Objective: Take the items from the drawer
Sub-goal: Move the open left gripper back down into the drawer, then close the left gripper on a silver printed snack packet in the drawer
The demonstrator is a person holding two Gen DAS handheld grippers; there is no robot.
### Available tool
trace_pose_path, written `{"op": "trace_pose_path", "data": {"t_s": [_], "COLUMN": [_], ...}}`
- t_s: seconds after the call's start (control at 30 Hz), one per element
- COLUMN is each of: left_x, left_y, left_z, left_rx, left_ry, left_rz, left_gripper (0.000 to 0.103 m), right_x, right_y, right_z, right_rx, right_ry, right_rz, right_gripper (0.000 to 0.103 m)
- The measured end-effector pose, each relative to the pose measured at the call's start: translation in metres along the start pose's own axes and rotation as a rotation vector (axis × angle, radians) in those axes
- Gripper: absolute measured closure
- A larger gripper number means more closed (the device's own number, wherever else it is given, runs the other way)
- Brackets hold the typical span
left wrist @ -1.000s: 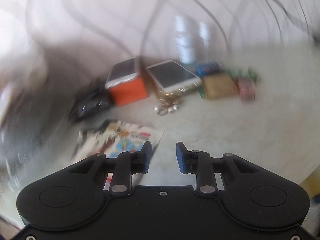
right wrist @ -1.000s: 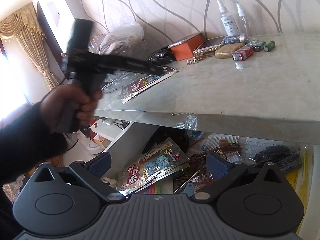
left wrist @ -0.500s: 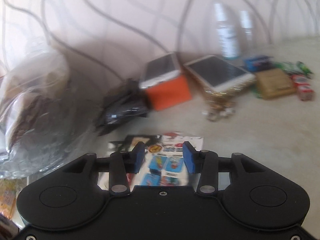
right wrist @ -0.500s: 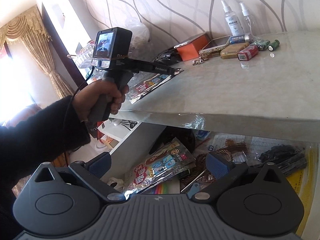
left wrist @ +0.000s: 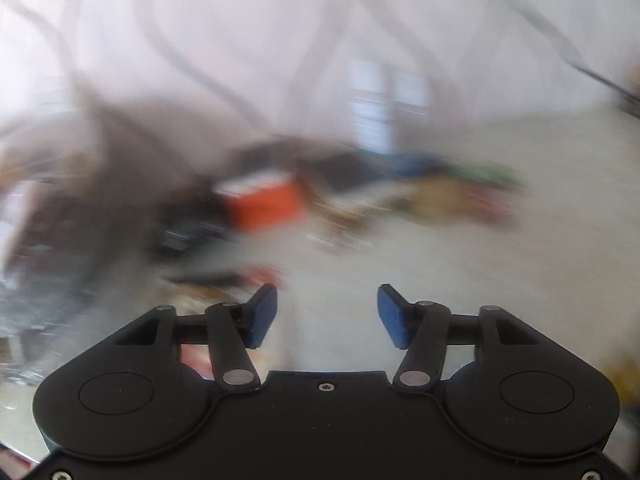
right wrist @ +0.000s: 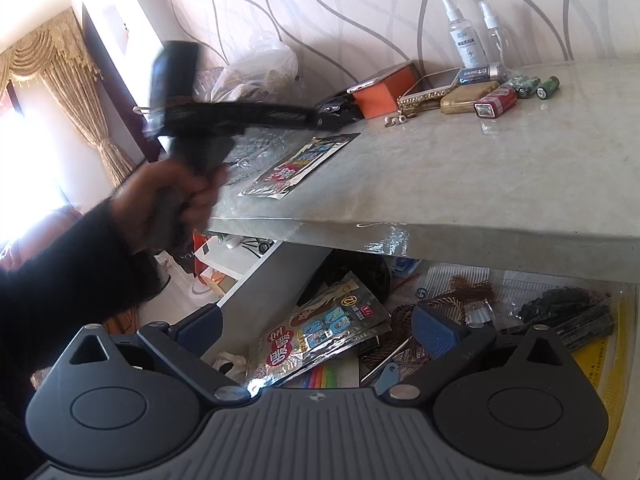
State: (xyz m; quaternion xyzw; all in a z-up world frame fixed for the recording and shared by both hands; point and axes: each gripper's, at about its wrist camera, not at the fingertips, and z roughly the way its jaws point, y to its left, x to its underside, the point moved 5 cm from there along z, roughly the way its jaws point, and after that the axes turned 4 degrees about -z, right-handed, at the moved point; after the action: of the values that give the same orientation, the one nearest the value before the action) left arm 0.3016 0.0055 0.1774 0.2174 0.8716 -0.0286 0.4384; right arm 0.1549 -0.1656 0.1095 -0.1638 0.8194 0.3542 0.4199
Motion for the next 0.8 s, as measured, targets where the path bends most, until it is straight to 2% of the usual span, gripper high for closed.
{"op": "trace_pose_path", "data": {"t_s": [0.07,0.13,0.17,0.2,0.23,0.43,0.53,0.63,0.73,0.8], "left_x": [0.02,0.044,0.056,0.066,0.076,0.115,0.128,0.129,0.13,0.13], "left_y": [-0.03,-0.054,-0.062,-0.065,-0.065,-0.048,-0.054,-0.06,-0.067,-0.068], "left_z": [-0.019,-0.033,-0.037,-0.037,-0.033,-0.001,0.009,0.012,0.014,0.016], "left_rx": [0.117,0.194,0.192,0.161,0.134,0.135,0.134,0.166,0.166,0.15], "left_ry": [0.067,0.133,0.163,0.192,0.228,0.381,0.416,0.419,0.429,0.432], "left_rz": [0.086,0.173,0.21,0.23,0.236,0.162,0.195,0.205,0.239,0.251], "left_gripper": [0.042,0.041,0.043,0.039,0.039,0.039,0.039,0.038,0.034,0.028], "right_x": [0.0,0.0,-0.001,0.0,0.001,0.001,0.001,0.001,0.002,0.002], "right_y": [0.0,0.0,0.0,0.001,0.003,0.004,0.004,0.005,0.005,0.005], "right_z": [0.0,0.0,0.0,0.001,0.002,-0.002,-0.001,0.0,0.0,0.001], "right_rx": [-0.008,-0.014,-0.017,-0.031,-0.036,-0.071,-0.063,-0.061,-0.061,-0.061], "right_ry": [0.002,0.002,0.002,0.024,0.031,0.013,0.023,0.023,0.026,0.027], "right_rz": [0.005,0.009,0.01,0.002,-0.005,0.017,0.019,0.014,0.014,0.013], "right_gripper": [0.0,0.0,0.0,0.0,0.0,0.0,0.0,0.0,0.0,0.0]}}
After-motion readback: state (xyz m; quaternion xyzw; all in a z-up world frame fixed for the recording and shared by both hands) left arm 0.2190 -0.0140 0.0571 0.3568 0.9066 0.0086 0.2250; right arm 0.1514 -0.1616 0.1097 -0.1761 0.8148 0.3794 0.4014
